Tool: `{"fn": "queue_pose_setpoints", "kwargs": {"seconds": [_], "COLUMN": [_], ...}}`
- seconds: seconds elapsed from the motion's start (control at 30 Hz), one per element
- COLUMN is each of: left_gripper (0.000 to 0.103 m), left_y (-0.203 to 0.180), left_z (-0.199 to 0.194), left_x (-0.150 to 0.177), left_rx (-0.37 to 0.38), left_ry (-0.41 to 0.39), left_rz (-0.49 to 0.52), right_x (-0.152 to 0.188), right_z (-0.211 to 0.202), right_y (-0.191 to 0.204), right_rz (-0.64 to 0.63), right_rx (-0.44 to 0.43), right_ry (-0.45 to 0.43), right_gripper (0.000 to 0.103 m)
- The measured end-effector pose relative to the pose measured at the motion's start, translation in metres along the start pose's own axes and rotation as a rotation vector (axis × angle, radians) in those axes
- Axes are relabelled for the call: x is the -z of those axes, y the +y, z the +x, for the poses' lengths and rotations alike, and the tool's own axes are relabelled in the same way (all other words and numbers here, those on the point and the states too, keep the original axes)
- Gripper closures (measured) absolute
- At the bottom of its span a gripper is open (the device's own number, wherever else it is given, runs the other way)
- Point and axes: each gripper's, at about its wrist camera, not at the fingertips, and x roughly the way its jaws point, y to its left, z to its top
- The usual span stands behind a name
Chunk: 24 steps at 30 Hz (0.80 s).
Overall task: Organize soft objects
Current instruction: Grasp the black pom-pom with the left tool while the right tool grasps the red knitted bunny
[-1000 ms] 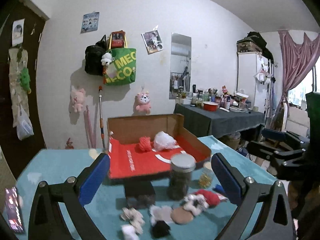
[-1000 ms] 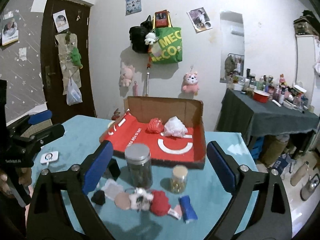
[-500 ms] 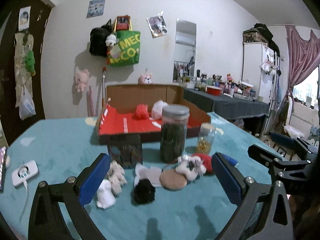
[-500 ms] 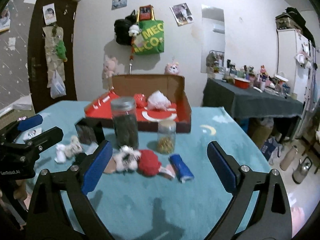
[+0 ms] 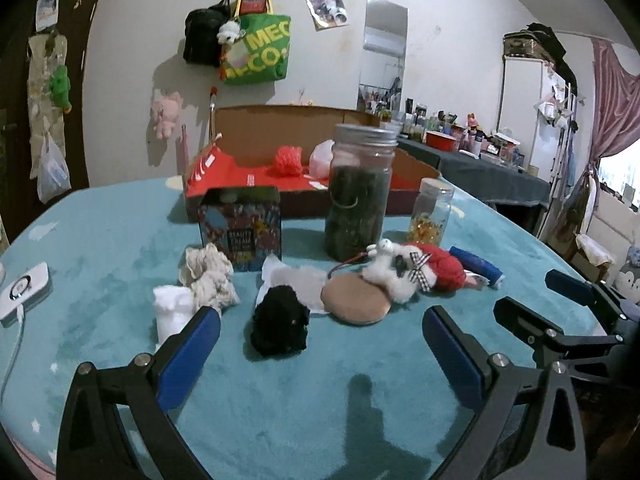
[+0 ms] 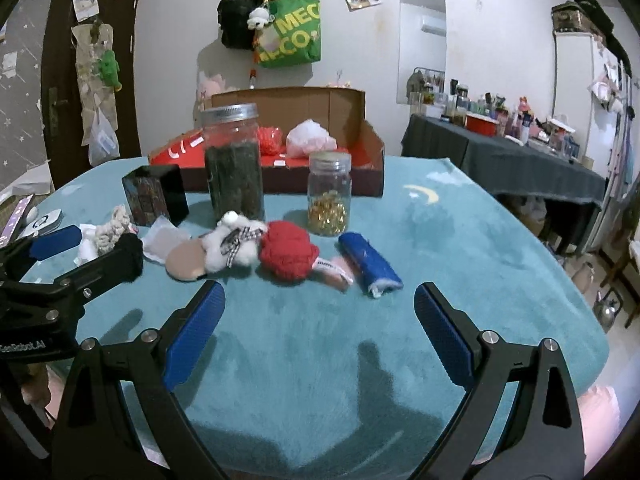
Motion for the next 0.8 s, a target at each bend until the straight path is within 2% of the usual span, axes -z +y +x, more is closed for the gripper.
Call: {"fn": "queue_pose_setpoints", "kwargs": {"seconds": [0.33, 0.57, 0.8], "left_gripper": [0.000, 0.000, 0.007], "left_y": [0.012, 0.018, 0.023], "left_z": [0.015, 0.022, 0.029], "left_x": [-0.007, -0.013, -0.018], "left_rx": [-0.017, -0.046, -0.044], "left_ry": [0.053, 0.096, 0.142], "left_rz": [-0.014, 0.023, 0.067], "right_x": [-0.001, -0.015, -0.035], "right_z": [0.016, 0.031, 0.055], "right_y": [-0.007, -0.012, -0.016], "right_rz": [0.022, 0.019, 0.005], "right_rx": [-0.037, -0.082, -0.161], "right_ry": [0.051, 0.078, 0.149], "right_gripper": [0.006, 0.006, 0.006]}}
